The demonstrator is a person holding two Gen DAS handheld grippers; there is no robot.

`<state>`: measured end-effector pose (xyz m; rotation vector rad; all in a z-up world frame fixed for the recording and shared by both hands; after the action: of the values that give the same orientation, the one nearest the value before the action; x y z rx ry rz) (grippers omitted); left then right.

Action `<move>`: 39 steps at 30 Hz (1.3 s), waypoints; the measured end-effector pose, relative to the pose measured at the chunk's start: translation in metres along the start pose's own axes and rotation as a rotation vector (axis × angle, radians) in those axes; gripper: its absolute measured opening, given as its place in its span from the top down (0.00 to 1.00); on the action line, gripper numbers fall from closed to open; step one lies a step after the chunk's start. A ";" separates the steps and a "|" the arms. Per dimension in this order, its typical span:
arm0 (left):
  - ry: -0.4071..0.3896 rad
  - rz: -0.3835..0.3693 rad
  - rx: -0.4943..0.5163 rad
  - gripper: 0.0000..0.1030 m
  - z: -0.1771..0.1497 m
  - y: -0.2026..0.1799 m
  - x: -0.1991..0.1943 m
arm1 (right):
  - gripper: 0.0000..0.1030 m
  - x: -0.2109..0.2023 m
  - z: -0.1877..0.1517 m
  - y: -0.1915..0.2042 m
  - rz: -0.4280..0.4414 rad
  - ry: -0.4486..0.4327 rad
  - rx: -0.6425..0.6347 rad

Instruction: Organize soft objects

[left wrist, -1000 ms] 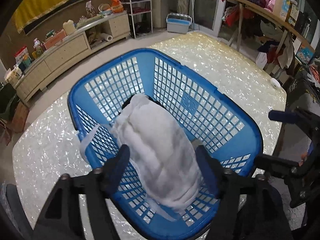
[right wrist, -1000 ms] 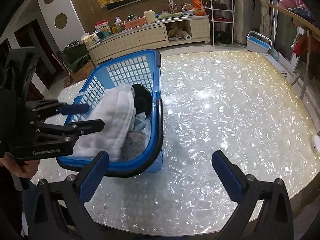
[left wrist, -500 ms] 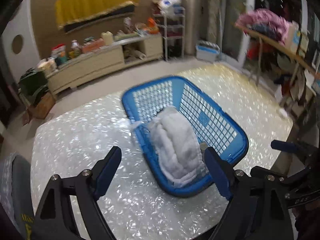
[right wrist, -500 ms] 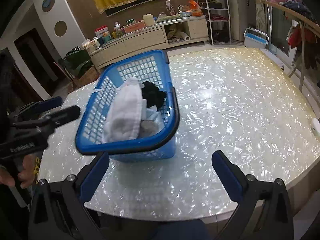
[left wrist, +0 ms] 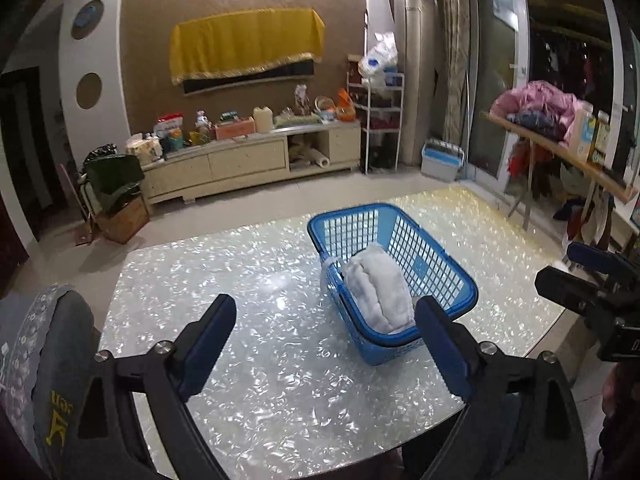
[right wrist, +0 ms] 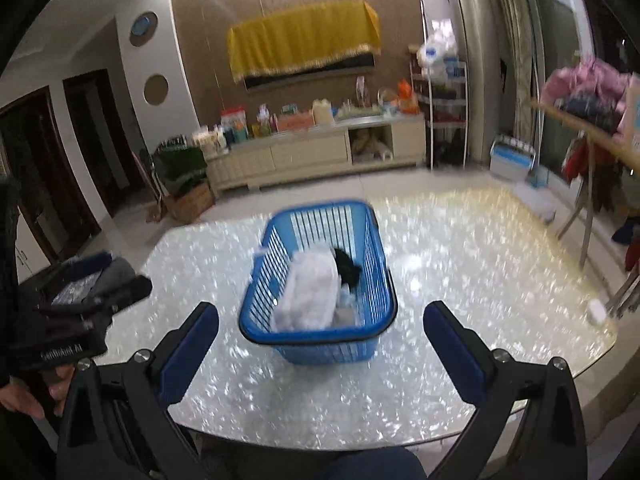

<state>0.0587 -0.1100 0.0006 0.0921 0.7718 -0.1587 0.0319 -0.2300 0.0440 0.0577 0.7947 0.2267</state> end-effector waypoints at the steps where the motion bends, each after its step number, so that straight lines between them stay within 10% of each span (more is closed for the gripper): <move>1: -0.014 0.000 -0.009 0.12 -0.002 0.003 -0.008 | 0.00 -0.004 0.001 0.003 0.000 -0.014 -0.008; 20: -0.204 0.017 -0.124 0.11 -0.036 0.049 -0.115 | 0.00 -0.046 -0.009 0.075 -0.016 -0.143 -0.169; 39: -0.210 0.008 -0.138 0.11 -0.044 0.056 -0.124 | 0.00 -0.045 -0.012 0.080 -0.008 -0.143 -0.195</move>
<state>-0.0491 -0.0353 0.0572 -0.0523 0.5709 -0.1054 -0.0218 -0.1624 0.0777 -0.1119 0.6278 0.2883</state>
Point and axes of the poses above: each gripper's, at about its wrist camera, not at the fingertips, and x roughly the way its jaws point, y to its left, z to its top, the point moved 4 cm from there along x, roughly the way its jaws point, and after that the axes turned 7 degrees about y, right-handed, at the moved point
